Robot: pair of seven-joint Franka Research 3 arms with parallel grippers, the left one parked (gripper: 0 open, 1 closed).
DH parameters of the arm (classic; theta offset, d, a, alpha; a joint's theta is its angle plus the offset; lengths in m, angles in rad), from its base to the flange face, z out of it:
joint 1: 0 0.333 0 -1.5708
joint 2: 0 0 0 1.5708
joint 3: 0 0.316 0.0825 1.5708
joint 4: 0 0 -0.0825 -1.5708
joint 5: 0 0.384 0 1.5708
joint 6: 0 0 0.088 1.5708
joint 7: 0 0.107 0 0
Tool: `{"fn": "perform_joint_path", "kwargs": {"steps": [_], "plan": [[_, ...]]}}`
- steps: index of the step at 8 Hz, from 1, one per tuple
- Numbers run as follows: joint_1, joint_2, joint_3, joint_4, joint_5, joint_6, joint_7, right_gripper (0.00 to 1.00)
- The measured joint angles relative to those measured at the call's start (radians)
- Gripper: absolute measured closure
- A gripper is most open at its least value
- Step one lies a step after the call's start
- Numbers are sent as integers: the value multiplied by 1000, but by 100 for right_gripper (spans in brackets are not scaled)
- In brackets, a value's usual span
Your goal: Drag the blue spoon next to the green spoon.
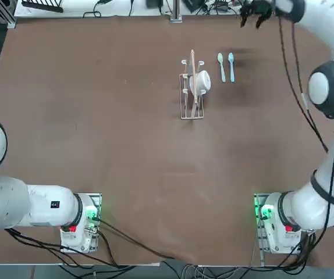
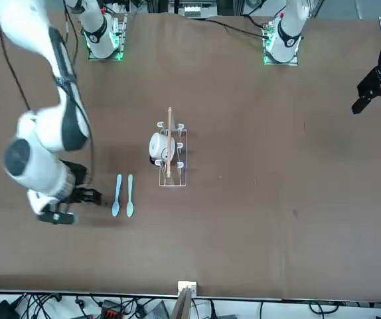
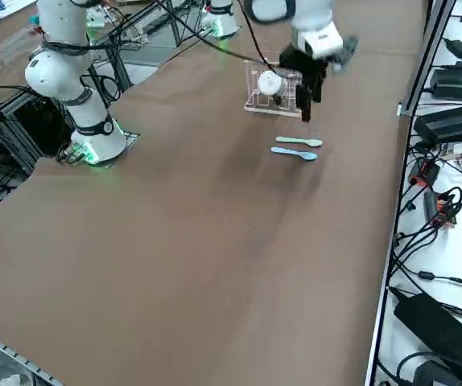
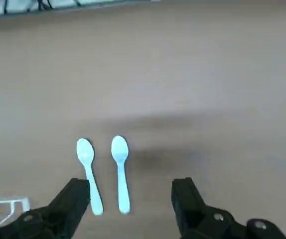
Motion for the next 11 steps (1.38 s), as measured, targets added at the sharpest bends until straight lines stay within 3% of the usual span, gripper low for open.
{"fn": "perform_joint_path", "kwargs": {"steps": [4, 9, 11], "plan": [[-103, -153, -7, 1, -1, -115, -1, 0], [-235, -314, -10, 43, -1, -463, -6, 0], [-241, -343, -6, 43, -26, -518, -6, 0]]}}
